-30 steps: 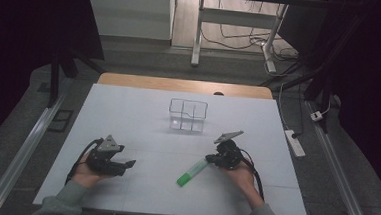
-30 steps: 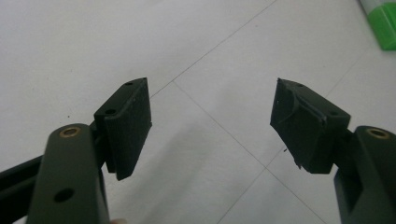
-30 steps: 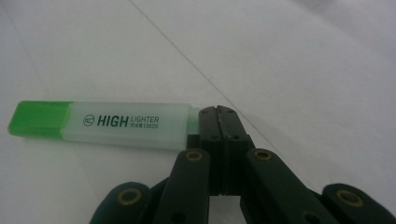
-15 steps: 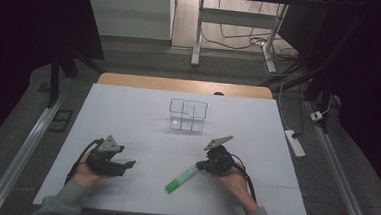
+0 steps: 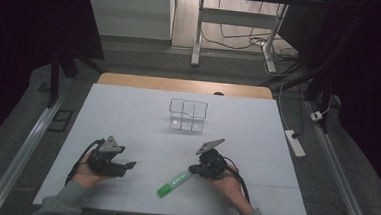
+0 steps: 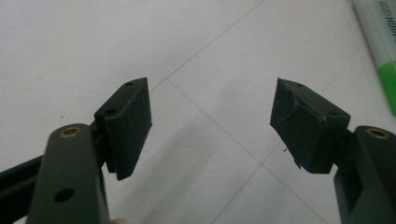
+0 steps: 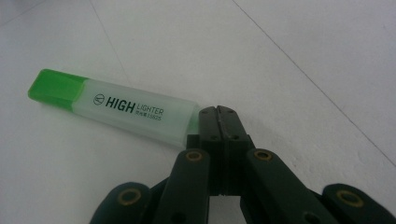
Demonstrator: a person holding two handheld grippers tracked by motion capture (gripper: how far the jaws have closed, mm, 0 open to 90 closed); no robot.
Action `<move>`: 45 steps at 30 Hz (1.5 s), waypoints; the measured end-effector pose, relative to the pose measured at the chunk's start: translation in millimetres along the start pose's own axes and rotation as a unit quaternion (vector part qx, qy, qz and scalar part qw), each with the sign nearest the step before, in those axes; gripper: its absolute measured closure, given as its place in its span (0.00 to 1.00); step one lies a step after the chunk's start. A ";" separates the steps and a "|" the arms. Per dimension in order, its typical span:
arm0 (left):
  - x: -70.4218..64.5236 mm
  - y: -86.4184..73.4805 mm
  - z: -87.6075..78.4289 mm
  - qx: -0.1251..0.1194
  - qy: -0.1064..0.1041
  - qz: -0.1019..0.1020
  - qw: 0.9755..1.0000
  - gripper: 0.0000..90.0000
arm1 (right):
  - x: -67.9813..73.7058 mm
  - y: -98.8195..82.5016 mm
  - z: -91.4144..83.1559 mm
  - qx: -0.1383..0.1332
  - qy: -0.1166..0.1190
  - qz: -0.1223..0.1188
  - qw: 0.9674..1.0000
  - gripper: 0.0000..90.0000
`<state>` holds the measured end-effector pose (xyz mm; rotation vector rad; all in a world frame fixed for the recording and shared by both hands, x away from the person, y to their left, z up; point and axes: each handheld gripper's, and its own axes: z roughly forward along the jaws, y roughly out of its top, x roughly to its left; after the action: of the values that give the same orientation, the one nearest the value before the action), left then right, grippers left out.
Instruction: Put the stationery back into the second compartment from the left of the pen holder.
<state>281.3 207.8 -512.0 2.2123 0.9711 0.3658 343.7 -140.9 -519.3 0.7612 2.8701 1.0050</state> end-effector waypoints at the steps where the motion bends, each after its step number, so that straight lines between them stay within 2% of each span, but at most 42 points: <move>1: -3.0 2.2 -0.2 0.000 -0.003 0.002 1.000 0.32 | -0.4 -0.1 -0.3 -0.001 -0.003 -0.002 1.000 1.00; 4: -18.6 12.6 1.0 -0.001 -0.020 0.016 1.000 0.33 | -3.8 -1.2 -5.9 -0.011 -0.014 0.000 1.000 1.00; 9: -50.7 32.0 11.7 0.027 -0.057 0.041 0.997 0.33 | -12.9 -5.8 -18.2 -0.031 -0.035 0.014 0.999 1.00; 12: -66.2 39.9 18.1 0.043 -0.079 0.052 0.995 0.32 | -17.2 -11.7 -26.6 -0.053 -0.071 0.023 0.996 0.77; 13: -70.2 41.8 20.7 0.049 -0.084 0.054 0.994 0.31 | -18.6 -13.1 -28.9 -0.061 -0.081 0.024 0.995 0.71; 14: -73.4 43.5 23.5 0.055 -0.087 0.054 0.993 0.31 | -18.6 -13.1 -28.9 -0.061 -0.081 0.024 0.995 0.71; 15: -76.0 45.1 26.4 0.061 -0.091 0.053 0.993 0.30 | -21.6 -15.6 -33.6 -0.075 -0.093 0.027 0.992 0.63; 16: -78.0 46.7 29.3 0.068 -0.095 0.052 0.992 0.30 | -21.6 -15.6 -33.6 -0.075 -0.093 0.027 0.992 0.63; 22: -90.9 53.1 41.4 0.095 -0.118 0.060 0.987 0.31 | -29.1 -22.6 -45.1 -0.102 -0.121 0.025 0.987 0.48; 28: -101.6 55.3 50.7 0.116 -0.116 0.077 0.984 0.33 | -34.2 -27.3 -49.2 -0.109 -0.131 0.024 0.985 0.42; 34: -108.8 54.4 57.4 0.137 -0.114 0.096 0.979 0.40 | -35.1 -28.9 -50.1 -0.110 -0.125 0.019 0.986 0.40; 41: -107.4 54.8 59.2 0.146 -0.101 0.101 0.979 0.55 | -35.4 -28.8 -49.0 -0.108 -0.125 0.021 0.986 0.40; 45: -109.9 56.6 59.3 0.152 -0.084 0.107 0.979 0.63 | -34.4 -28.0 -48.4 -0.107 -0.128 0.018 0.986 0.40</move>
<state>266.2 71.6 -514.4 2.5880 0.7394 0.1264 353.8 -203.5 -502.5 0.8570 2.4937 1.1051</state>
